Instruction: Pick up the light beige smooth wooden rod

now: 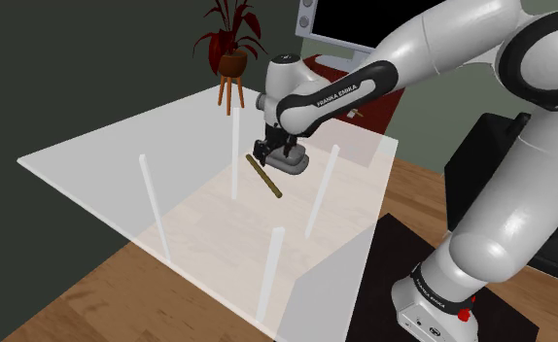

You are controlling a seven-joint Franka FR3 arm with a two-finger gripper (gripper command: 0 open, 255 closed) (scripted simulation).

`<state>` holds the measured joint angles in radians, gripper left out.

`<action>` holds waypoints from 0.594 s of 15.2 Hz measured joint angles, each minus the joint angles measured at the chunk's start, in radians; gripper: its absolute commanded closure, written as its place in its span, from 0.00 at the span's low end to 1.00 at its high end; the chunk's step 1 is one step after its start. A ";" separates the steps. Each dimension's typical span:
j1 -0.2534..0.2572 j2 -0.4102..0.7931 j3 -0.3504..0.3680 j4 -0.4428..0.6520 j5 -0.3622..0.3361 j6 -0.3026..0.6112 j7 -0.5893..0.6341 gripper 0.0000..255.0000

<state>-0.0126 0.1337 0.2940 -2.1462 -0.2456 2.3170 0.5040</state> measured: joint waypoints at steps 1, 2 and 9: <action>0.005 0.039 -0.003 0.025 -0.017 0.012 0.022 0.00; 0.009 0.075 -0.007 0.049 -0.032 0.022 0.041 0.00; 0.036 0.207 -0.028 0.116 -0.092 0.079 0.112 0.00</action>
<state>0.0237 0.3406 0.2661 -2.0303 -0.3379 2.3955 0.6157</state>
